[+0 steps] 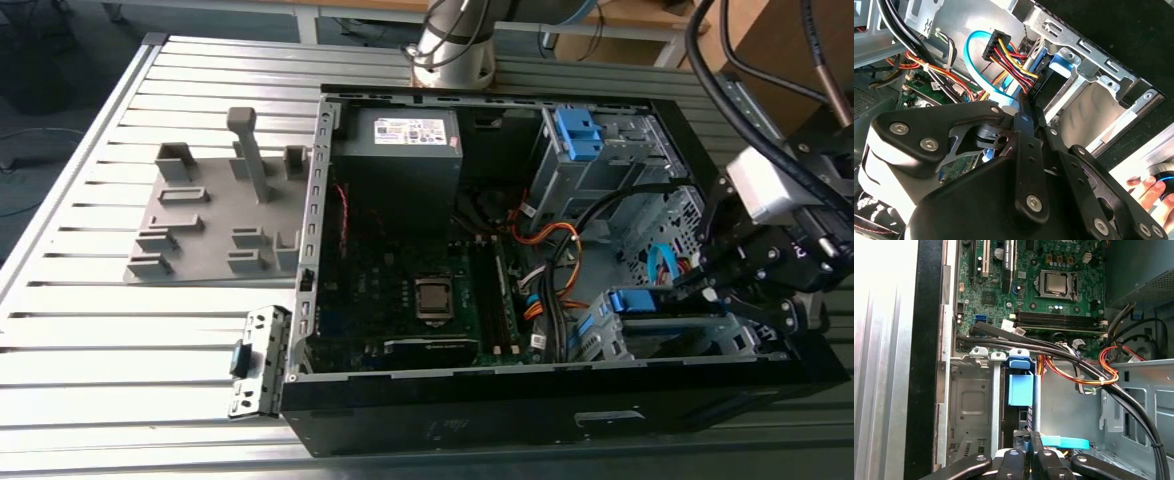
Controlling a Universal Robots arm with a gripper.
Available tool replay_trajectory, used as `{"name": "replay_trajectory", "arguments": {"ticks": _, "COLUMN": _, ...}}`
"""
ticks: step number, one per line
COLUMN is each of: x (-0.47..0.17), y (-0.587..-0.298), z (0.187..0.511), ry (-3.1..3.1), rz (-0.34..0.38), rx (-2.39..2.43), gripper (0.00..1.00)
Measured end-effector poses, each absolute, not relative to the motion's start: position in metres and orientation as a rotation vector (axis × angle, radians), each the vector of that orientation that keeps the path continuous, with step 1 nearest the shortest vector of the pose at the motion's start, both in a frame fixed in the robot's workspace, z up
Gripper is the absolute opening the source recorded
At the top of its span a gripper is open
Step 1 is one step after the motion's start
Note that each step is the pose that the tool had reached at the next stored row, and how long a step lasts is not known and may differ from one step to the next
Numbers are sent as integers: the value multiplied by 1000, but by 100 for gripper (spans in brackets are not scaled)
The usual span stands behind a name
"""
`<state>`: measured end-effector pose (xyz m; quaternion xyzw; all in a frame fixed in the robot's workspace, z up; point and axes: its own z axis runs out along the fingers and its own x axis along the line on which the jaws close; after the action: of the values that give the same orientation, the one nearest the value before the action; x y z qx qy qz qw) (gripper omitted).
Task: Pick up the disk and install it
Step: 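Insert the second disk wire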
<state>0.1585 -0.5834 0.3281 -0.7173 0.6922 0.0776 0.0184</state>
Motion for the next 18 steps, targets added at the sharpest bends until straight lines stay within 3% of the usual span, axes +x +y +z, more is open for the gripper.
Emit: {"name": "replay_trajectory", "arguments": {"ticks": 18, "x": 158, "y": -583, "z": 335, "ry": 2145, "rz": 246, "rx": -2226, "gripper": 16}}
